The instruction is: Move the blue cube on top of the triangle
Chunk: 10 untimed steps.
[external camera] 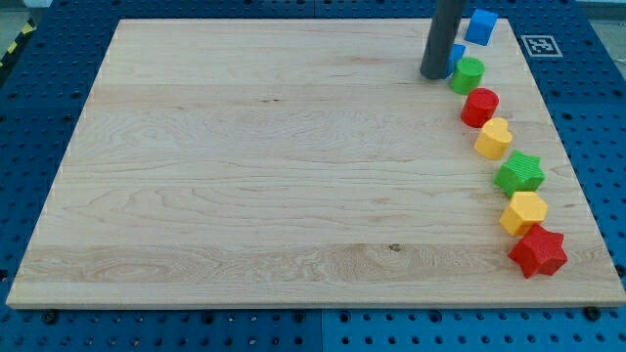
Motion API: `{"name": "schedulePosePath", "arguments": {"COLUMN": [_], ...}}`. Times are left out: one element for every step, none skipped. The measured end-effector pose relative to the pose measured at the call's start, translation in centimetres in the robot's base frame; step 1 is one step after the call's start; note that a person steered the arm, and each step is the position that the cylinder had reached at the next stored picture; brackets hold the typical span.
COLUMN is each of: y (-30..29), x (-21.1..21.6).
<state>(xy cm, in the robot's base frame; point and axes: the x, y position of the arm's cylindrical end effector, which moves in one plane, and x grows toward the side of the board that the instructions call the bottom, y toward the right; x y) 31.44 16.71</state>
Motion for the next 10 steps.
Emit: {"name": "schedulePosePath", "arguments": {"y": [2.0,3.4,2.8,-0.6,-5.0,-6.4,-4.3,-3.7,-3.3,-2.2], "x": [0.2,0.2,0.5,0.6,0.2,-5.2,-11.3,-12.3,-12.3,-12.3]}}
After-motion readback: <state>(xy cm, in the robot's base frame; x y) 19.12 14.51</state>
